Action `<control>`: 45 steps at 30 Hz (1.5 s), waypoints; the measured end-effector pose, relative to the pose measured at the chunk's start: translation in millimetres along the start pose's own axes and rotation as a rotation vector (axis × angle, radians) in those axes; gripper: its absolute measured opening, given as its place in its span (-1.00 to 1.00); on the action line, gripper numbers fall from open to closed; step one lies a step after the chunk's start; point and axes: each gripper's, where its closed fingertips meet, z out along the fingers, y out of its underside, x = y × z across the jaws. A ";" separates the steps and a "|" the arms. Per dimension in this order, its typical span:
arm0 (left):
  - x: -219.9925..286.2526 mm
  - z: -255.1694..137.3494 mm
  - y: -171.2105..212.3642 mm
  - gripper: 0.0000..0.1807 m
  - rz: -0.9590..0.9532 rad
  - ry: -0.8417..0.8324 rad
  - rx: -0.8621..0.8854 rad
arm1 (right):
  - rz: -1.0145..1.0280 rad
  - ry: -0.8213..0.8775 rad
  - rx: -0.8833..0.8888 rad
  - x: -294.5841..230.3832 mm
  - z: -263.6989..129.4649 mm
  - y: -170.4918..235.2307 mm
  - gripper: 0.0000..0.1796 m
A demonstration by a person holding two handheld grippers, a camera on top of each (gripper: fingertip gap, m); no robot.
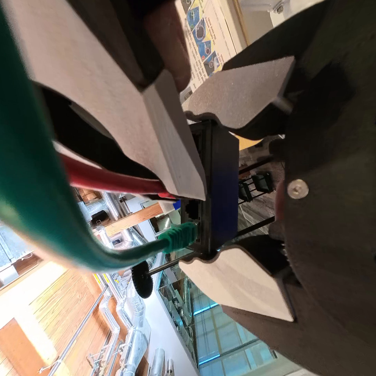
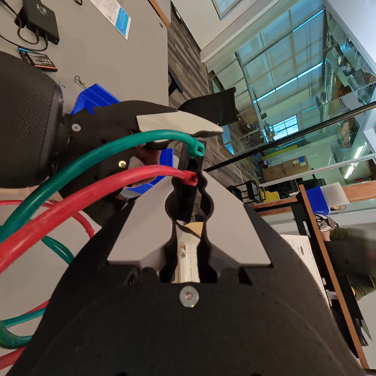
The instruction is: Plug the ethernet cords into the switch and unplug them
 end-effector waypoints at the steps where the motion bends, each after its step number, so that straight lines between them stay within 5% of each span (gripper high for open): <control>1: 0.4 -0.1 0.3 0.33 0.000 -0.002 0.000 | 0.002 0.000 -0.005 -0.1 -0.1 0.6 -0.84; 29: 1.9 -0.6 1.6 0.33 -0.009 -0.009 -0.017 | 0.108 -0.071 -0.037 -2.4 -1.9 5.7 -0.89; 37: 5.6 0.9 3.9 0.34 -0.066 0.026 -0.025 | -0.005 0.061 -0.101 -1.9 -2.3 7.3 -0.89; 45: 14.9 3.0 9.6 0.34 -0.034 0.065 -0.060 | 0.205 0.000 -0.029 -1.0 -3.8 14.9 -0.89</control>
